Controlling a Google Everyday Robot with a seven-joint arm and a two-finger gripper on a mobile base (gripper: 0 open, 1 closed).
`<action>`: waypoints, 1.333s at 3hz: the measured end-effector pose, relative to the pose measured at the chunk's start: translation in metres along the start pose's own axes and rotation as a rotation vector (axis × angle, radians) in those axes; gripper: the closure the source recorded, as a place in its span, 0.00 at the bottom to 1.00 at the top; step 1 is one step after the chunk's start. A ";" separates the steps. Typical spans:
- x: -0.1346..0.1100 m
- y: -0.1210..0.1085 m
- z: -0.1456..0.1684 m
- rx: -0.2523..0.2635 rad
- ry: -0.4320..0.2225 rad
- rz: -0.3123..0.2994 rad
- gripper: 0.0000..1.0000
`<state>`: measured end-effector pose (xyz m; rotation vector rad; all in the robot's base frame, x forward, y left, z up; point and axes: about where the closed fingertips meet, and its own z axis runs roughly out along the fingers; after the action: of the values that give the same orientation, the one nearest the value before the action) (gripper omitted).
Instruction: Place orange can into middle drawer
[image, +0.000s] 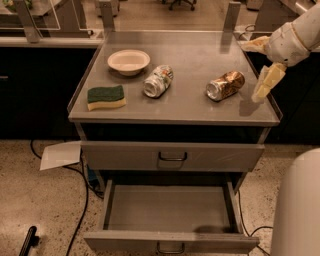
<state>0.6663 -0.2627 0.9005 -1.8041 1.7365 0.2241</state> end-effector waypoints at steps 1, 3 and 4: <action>-0.011 -0.015 0.022 -0.021 -0.025 -0.037 0.00; -0.030 -0.022 0.080 -0.106 -0.106 -0.033 0.00; -0.021 -0.011 0.100 -0.166 -0.110 0.018 0.00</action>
Offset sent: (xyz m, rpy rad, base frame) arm 0.0577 0.0512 -0.0181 0.0752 0.1002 0.1689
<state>0.7035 -0.1924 0.8348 -1.8557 1.6994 0.4782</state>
